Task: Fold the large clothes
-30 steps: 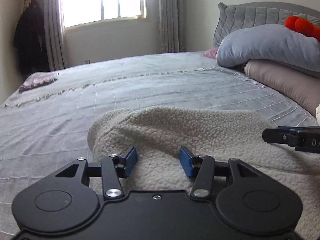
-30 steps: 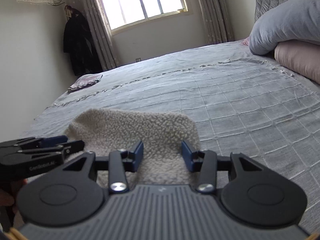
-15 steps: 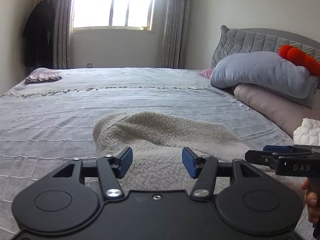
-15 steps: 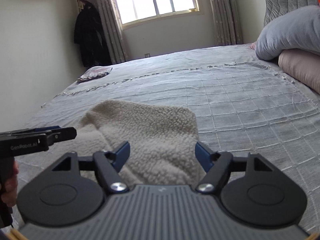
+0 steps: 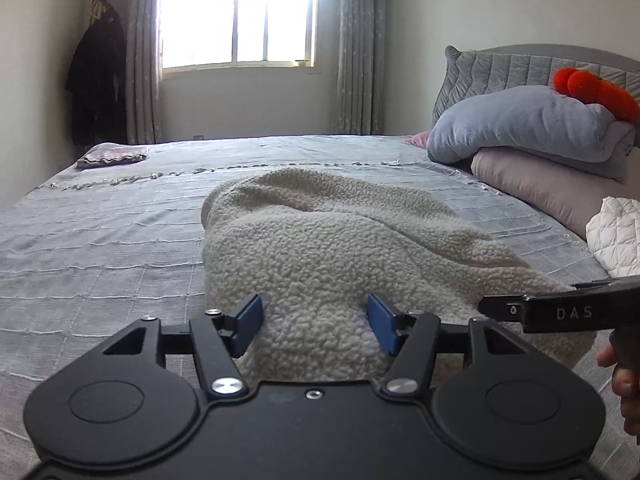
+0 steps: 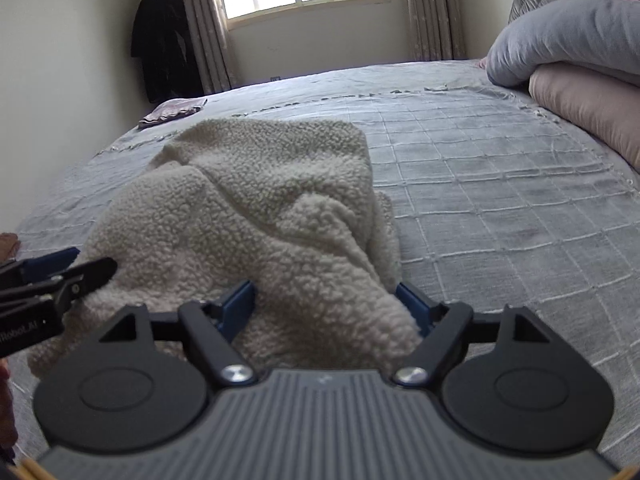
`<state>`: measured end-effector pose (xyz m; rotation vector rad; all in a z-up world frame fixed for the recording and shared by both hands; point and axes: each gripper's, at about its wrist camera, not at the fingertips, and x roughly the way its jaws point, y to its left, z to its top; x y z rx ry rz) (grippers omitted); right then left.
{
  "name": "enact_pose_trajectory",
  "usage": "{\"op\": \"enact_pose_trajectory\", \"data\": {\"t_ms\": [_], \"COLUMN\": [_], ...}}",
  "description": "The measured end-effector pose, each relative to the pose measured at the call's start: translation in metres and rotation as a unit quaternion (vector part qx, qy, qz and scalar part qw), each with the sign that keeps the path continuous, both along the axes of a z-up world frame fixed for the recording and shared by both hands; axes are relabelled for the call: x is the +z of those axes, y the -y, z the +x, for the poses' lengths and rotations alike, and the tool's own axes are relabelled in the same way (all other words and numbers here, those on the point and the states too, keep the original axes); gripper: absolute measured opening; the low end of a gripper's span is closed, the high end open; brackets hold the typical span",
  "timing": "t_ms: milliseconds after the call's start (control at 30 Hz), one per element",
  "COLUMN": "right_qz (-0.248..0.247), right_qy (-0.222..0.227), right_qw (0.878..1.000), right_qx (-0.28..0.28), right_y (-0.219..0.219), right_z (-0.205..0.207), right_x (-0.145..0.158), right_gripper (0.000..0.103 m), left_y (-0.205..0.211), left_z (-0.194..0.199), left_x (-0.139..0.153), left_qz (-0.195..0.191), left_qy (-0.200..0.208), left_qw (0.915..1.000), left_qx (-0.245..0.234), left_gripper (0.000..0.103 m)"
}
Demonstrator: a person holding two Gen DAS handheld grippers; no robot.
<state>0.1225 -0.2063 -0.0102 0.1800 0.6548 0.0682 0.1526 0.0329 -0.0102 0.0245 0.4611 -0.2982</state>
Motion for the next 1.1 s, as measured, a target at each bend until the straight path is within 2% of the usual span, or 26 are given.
{"op": "enact_pose_trajectory", "data": {"t_ms": [67, 133, 233, 267, 367, 533, 700, 900, 1100], "right_qz": [-0.003, -0.010, -0.018, -0.020, -0.037, -0.073, -0.092, -0.092, -0.097], "right_qy": [0.000, 0.005, 0.014, 0.016, 0.025, 0.018, 0.004, -0.023, -0.021], "right_qw": [1.000, 1.000, 1.000, 1.000, 0.999, 0.997, 0.994, 0.994, 0.994], "right_qx": [0.000, 0.002, -0.004, -0.006, -0.010, -0.031, -0.054, -0.055, -0.049], "right_y": [-0.001, -0.002, -0.004, -0.004, -0.012, -0.026, -0.033, -0.037, -0.041], "right_z": [-0.010, -0.022, -0.040, -0.046, -0.064, -0.089, -0.110, -0.121, -0.125], "right_x": [0.008, 0.014, 0.023, 0.026, 0.035, 0.045, 0.039, 0.026, 0.025], "right_gripper": [0.081, 0.086, 0.091, 0.095, 0.102, 0.103, 0.103, 0.103, 0.103], "left_y": [-0.003, -0.005, -0.005, -0.005, -0.007, -0.015, -0.017, -0.008, -0.005], "left_z": [-0.008, -0.020, -0.036, -0.041, -0.056, -0.074, -0.093, -0.106, -0.108], "left_x": [0.008, 0.015, 0.022, 0.024, 0.026, 0.020, 0.010, 0.003, 0.005], "left_qz": [-0.005, -0.012, -0.018, -0.021, -0.030, -0.025, 0.015, 0.043, 0.043], "left_qy": [-0.012, -0.028, -0.057, -0.065, -0.090, -0.135, -0.152, -0.158, -0.153], "left_qw": [0.9998, 0.9993, 0.9975, 0.9967, 0.9933, 0.9849, 0.9769, 0.9761, 0.9769], "left_qx": [0.013, 0.021, 0.038, 0.043, 0.066, 0.105, 0.150, 0.143, 0.143], "left_gripper": [0.083, 0.093, 0.098, 0.103, 0.103, 0.103, 0.103, 0.103, 0.103]}}
